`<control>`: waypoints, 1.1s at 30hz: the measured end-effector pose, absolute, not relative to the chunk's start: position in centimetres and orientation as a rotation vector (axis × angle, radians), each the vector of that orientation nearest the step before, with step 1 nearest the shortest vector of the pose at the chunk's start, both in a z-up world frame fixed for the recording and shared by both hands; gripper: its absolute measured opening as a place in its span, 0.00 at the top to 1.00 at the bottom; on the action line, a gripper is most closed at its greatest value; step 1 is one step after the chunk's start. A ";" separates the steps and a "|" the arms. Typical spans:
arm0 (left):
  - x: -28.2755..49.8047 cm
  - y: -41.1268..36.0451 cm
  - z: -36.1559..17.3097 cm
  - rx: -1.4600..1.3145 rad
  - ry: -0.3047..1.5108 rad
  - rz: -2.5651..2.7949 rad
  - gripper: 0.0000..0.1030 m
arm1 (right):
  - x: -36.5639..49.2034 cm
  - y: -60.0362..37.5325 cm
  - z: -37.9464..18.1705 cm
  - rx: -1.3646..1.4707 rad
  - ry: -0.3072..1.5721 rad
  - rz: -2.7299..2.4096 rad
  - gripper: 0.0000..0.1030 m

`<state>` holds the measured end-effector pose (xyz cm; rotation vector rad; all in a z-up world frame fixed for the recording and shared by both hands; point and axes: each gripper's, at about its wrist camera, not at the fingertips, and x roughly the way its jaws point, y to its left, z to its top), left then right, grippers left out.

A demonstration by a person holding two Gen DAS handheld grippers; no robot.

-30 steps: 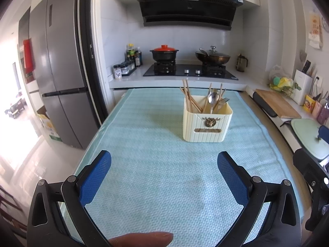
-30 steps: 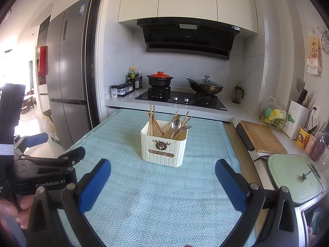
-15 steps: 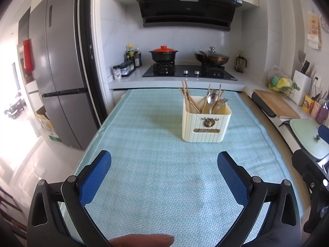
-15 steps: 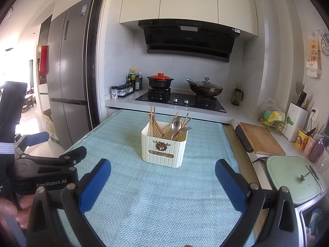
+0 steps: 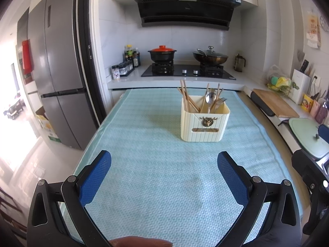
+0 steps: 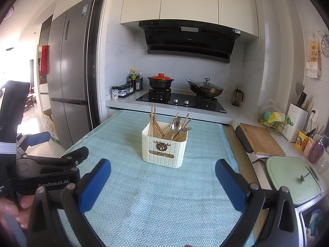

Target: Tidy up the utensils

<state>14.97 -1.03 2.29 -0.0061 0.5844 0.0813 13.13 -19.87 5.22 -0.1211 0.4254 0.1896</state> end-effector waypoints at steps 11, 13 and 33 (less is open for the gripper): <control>15.0 -1.1 2.3 -0.006 0.584 0.082 0.00 | 13.1 -20.1 5.2 -0.121 0.424 0.187 0.00; 15.0 -1.1 2.3 -0.007 0.584 0.081 0.00 | 13.1 -20.1 5.3 -0.122 0.424 0.187 0.00; 15.1 -1.2 2.0 0.001 0.571 0.105 0.00 | 13.0 -20.6 4.9 -0.118 0.434 0.183 0.00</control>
